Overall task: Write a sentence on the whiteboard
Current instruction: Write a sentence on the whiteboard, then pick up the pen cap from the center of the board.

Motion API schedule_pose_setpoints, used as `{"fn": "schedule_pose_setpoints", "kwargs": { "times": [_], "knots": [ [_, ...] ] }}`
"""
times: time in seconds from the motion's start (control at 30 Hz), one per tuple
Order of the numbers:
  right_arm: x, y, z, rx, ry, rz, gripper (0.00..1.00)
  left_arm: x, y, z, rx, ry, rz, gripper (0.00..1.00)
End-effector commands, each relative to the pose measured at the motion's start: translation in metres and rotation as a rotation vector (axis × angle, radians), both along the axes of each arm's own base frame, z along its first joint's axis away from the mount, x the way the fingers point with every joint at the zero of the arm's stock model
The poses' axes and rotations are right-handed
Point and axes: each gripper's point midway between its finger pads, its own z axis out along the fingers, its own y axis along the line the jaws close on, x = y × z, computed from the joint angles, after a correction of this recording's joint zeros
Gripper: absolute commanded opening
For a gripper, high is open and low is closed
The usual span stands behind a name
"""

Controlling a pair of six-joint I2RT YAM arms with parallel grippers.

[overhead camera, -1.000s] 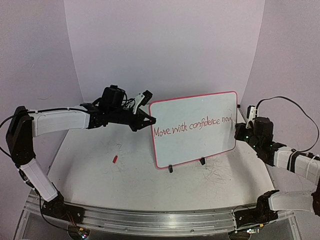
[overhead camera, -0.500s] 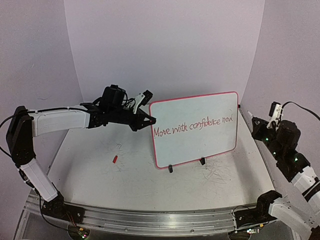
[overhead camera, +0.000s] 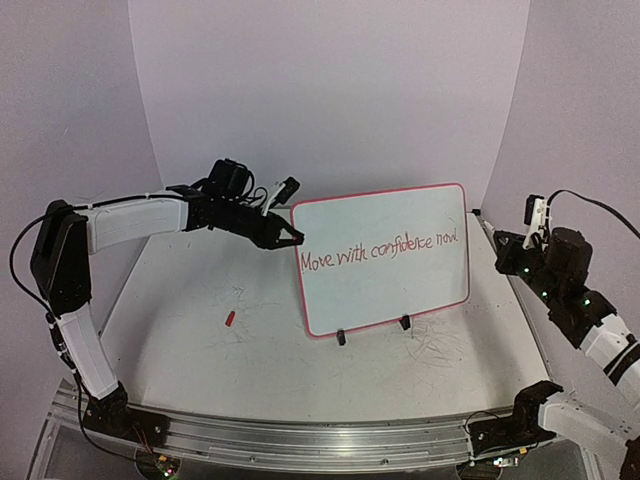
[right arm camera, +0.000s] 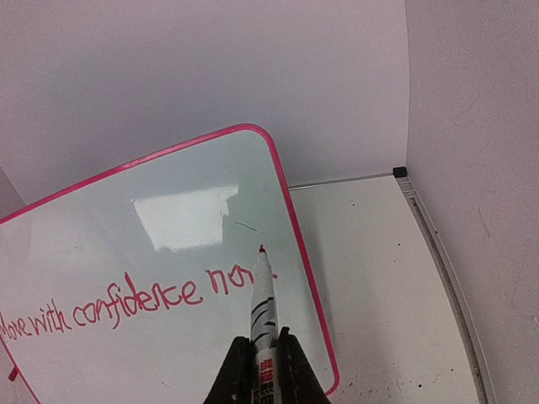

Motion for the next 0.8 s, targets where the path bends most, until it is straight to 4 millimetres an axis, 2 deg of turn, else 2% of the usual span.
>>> {"fn": "schedule_pose_setpoints", "kwargs": {
  "times": [0.0, 0.13, 0.3, 0.63, 0.77],
  "knots": [
    [-0.007, 0.001, 0.031, 0.014, -0.121, 0.019, 0.00, 0.010, 0.031, -0.055, 0.181, 0.117, 0.033, 0.00],
    [-0.010, 0.005, 0.027, 0.021, -0.124, 0.047, 0.00, 0.019, 0.038, -0.064, 0.189, 0.137, 0.042, 0.00],
    [-0.010, 0.006, 0.024, 0.023, -0.125, 0.050, 0.00, 0.032, 0.052, -0.065, 0.213, 0.101, 0.071, 0.00],
    [-0.008, 0.006, 0.018, 0.020, -0.115, 0.051, 0.00, 0.038, 0.045, -0.033, 0.160, 0.056, 0.080, 0.00],
    [-0.007, 0.007, 0.017, 0.020, -0.111, 0.055, 0.00, 0.040, 0.046, -0.018, 0.148, 0.017, 0.111, 0.07]
  ]
}}
